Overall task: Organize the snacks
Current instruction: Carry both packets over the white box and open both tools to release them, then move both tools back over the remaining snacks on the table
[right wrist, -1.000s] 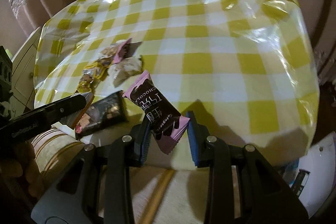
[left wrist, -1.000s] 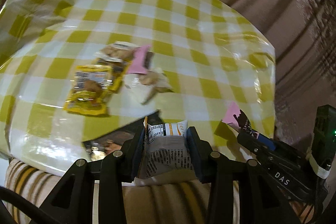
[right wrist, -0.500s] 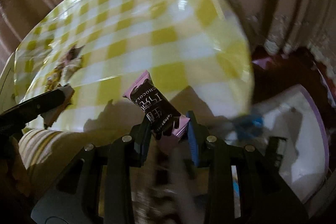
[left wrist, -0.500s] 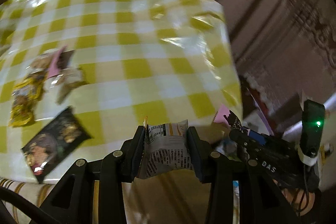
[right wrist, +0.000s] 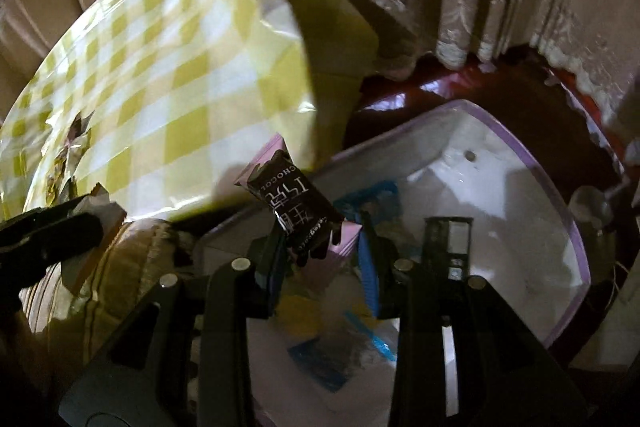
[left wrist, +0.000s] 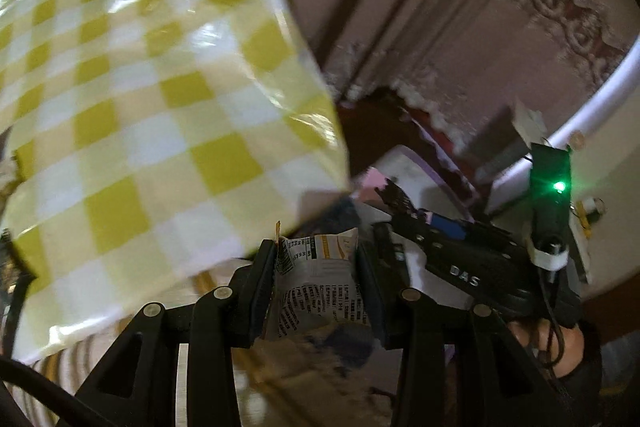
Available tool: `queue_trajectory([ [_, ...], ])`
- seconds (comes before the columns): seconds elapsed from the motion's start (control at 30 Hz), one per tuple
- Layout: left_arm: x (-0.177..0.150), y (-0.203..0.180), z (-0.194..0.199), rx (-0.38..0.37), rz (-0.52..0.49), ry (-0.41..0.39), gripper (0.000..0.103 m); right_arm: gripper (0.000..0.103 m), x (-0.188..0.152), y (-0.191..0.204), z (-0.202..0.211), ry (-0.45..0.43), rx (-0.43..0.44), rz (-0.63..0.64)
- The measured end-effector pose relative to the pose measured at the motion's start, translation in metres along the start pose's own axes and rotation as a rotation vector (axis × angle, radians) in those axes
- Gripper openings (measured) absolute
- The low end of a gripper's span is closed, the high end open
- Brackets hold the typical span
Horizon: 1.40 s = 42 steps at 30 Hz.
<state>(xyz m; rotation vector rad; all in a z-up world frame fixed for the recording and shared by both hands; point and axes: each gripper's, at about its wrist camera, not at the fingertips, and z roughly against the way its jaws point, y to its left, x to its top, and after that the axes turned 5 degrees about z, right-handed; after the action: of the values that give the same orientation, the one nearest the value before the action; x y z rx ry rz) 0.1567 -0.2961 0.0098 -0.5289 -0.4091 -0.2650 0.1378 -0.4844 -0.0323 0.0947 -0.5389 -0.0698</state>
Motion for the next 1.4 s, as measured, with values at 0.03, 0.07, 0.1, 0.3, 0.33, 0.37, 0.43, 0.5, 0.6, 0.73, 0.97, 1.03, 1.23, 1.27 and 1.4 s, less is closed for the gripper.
queue_trajectory([
  [0.03, 0.000, -0.004, -0.003, -0.021, -0.006, 0.010, 0.045, 0.040, -0.001, -0.003, 0.001, 0.000, -0.003, -0.006],
  [0.07, 0.000, -0.005, -0.005, -0.037, -0.008, 0.016, 0.049, 0.041, -0.002, -0.006, 0.002, 0.001, -0.006, -0.009],
  [0.1, 0.000, -0.006, -0.008, -0.068, -0.004, 0.032, 0.050, 0.041, -0.002, -0.008, 0.003, 0.001, -0.012, -0.012],
  [0.3, 0.002, 0.000, -0.003, -0.072, 0.031, 0.019, 0.063, 0.060, 0.002, -0.014, 0.009, -0.015, -0.017, -0.033],
  [0.33, 0.002, 0.003, -0.001, -0.062, 0.034, 0.010, 0.064, 0.063, 0.003, -0.012, 0.011, -0.021, -0.014, -0.029],
  [0.37, 0.003, 0.004, 0.001, -0.054, 0.037, 0.003, 0.065, 0.064, 0.003, -0.012, 0.011, -0.023, -0.011, -0.026],
  [0.43, 0.003, 0.008, 0.005, -0.036, 0.043, -0.011, 0.065, 0.066, 0.006, -0.006, 0.013, -0.024, -0.013, -0.014],
  [0.5, 0.003, 0.012, 0.010, -0.014, 0.048, -0.026, 0.067, 0.066, 0.007, -0.002, 0.014, -0.026, -0.016, -0.001],
  [0.6, 0.002, 0.023, 0.020, 0.005, 0.073, -0.051, 0.068, 0.066, 0.010, 0.007, 0.015, -0.023, -0.006, 0.012],
  [0.73, -0.004, 0.045, 0.037, 0.044, 0.132, -0.085, 0.069, 0.066, 0.014, 0.024, 0.017, -0.028, 0.018, 0.049],
  [0.97, -0.022, 0.100, 0.072, 0.087, 0.295, -0.155, 0.069, 0.070, 0.017, 0.070, 0.016, -0.024, 0.099, 0.124],
  [1.03, -0.027, 0.117, 0.084, 0.099, 0.339, -0.189, 0.069, 0.072, 0.016, 0.087, 0.014, -0.016, 0.119, 0.153],
  [1.23, -0.043, 0.159, 0.118, 0.177, 0.387, -0.247, 0.071, 0.075, 0.013, 0.134, 0.010, 0.016, 0.173, 0.236],
  [1.27, -0.046, 0.169, 0.123, 0.198, 0.383, -0.237, 0.072, 0.075, 0.012, 0.143, 0.010, 0.021, 0.184, 0.255],
  [1.4, -0.052, 0.205, 0.134, 0.276, 0.372, -0.205, 0.079, 0.075, 0.008, 0.171, 0.003, 0.045, 0.204, 0.310],
])
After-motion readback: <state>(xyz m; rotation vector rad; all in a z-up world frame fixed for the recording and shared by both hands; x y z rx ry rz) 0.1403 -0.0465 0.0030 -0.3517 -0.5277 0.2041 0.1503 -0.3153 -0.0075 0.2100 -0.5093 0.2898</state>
